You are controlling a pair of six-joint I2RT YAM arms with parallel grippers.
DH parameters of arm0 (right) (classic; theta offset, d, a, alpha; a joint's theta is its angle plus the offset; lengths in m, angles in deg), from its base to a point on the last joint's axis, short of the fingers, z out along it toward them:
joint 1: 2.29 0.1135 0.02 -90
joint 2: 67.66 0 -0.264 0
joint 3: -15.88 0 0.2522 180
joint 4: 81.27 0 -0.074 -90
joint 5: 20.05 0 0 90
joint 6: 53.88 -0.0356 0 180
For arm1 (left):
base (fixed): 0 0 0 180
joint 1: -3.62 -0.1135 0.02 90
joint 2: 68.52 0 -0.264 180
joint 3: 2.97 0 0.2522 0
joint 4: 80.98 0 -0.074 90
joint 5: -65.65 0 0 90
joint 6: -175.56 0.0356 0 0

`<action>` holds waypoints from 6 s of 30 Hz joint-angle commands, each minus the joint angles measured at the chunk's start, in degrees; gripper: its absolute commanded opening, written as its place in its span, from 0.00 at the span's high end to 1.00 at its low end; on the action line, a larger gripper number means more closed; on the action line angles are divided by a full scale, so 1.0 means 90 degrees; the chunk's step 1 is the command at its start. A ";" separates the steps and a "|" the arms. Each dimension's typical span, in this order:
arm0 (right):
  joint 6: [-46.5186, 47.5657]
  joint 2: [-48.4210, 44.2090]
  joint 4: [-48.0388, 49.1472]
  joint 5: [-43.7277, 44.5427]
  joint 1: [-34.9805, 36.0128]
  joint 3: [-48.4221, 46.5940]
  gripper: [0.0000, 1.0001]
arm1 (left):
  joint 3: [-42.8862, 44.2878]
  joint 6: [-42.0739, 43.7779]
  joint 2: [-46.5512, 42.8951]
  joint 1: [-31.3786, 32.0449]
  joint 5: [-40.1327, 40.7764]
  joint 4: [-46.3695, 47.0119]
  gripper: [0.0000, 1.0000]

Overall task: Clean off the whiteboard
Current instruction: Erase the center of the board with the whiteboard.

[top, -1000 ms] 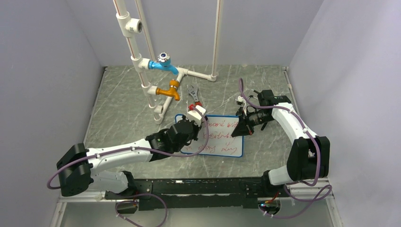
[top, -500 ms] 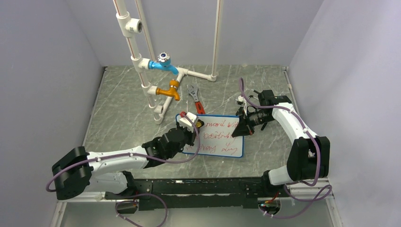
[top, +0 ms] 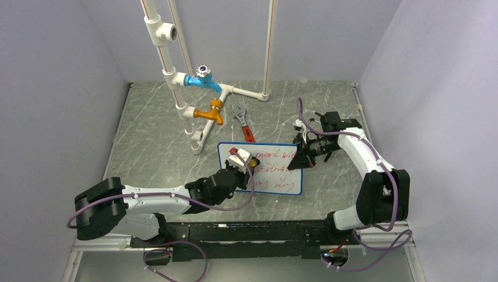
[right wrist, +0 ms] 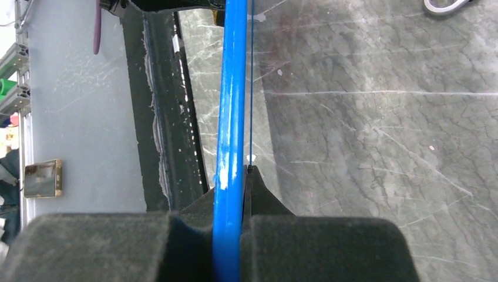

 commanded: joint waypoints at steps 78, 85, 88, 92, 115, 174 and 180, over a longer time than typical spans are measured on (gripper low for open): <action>0.0328 -0.0075 -0.0346 -0.0159 0.0206 0.0008 1.00 | 0.0656 -0.0095 -0.0325 -0.0518 -0.0050 -0.0824 1.00; 0.0318 -0.0112 -0.0333 -0.0149 0.0205 0.0017 1.00 | 0.0195 -0.0257 -0.1082 -0.1216 -0.0321 -0.1093 1.00; 0.0307 -0.0108 -0.0321 -0.0144 0.0205 0.0024 1.00 | 0.0029 -0.0360 -0.1346 -0.1319 -0.0420 -0.1206 1.00; 0.0309 -0.0083 -0.0332 -0.0143 0.0204 0.0007 1.00 | -0.0140 -0.0552 -0.1474 -0.1326 -0.0688 -0.1172 1.00; 0.0325 -0.0096 -0.0340 -0.0148 0.0199 0.0012 1.00 | 0.0595 -0.0340 -0.0257 -0.0605 -0.0252 -0.0617 1.00; -0.0123 -0.0274 0.0180 0.0232 0.0208 0.0163 1.00 | 0.0919 -0.0273 -0.0498 -0.0506 -0.0545 -0.1324 1.00; -0.0121 -0.0264 0.0189 0.0218 0.0214 0.0138 1.00 | 0.0830 -0.0515 -0.0550 -0.0605 -0.0114 -0.1288 1.00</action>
